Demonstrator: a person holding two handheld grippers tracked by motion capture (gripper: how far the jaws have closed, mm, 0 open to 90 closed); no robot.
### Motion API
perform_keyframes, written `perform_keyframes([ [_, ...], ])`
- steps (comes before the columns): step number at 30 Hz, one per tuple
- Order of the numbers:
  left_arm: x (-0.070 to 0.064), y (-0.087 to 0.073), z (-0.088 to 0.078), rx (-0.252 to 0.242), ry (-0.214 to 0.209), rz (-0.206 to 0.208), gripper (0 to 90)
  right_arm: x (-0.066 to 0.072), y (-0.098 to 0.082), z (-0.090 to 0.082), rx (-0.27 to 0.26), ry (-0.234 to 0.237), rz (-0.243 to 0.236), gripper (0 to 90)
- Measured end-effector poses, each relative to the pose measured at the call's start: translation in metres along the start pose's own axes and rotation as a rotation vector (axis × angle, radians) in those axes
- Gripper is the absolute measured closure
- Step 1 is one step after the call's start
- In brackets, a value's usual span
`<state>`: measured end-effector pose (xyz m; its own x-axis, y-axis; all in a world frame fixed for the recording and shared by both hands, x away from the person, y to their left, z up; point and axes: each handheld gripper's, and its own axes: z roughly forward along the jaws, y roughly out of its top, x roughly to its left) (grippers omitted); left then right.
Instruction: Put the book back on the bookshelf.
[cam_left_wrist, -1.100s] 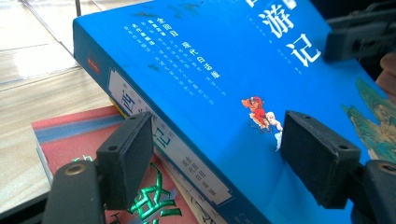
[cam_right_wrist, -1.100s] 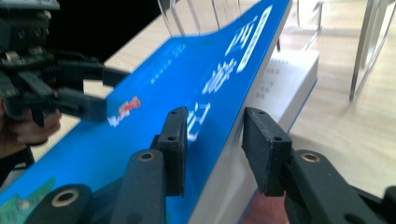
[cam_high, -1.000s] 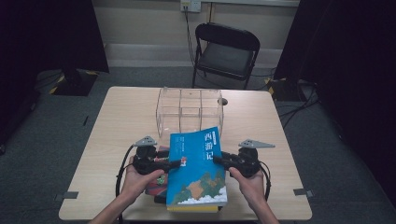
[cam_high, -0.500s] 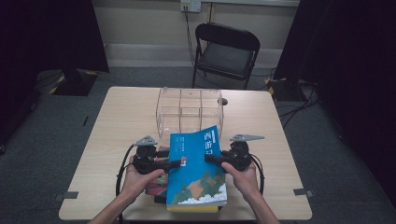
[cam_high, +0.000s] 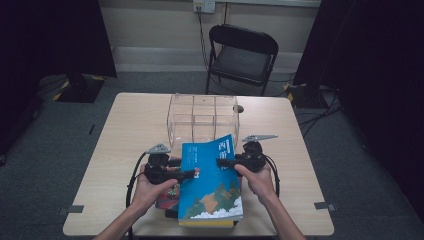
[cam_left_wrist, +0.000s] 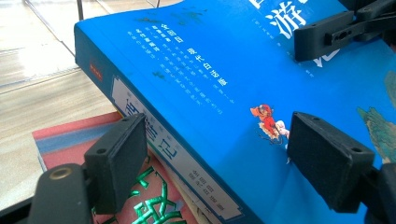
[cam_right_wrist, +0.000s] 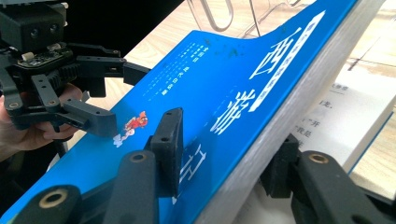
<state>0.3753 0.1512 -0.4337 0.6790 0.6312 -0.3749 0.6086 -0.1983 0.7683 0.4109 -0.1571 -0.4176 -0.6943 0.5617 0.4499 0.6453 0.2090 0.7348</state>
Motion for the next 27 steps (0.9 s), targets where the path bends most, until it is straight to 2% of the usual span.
perform_keyframes([
  [4,0.000,0.000,0.000,-0.002,0.001,0.001,20.1,0.004,0.005,-0.001,0.052,-0.016,-0.036,53.6],
  [7,0.000,-0.001,0.000,-0.004,-0.004,-0.001,20.3,0.003,0.008,-0.003,0.087,0.011,-0.034,48.2],
  [13,0.000,-0.001,0.000,-0.004,-0.004,0.002,20.2,0.006,0.007,-0.002,0.075,0.010,-0.025,41.6],
  [22,0.000,0.000,0.000,-0.001,0.001,0.008,19.3,0.012,0.014,0.017,0.072,-0.006,-0.024,45.6],
  [27,0.001,0.000,0.000,-0.002,-0.004,0.007,18.9,0.012,0.015,0.026,0.060,0.012,-0.039,49.1],
])
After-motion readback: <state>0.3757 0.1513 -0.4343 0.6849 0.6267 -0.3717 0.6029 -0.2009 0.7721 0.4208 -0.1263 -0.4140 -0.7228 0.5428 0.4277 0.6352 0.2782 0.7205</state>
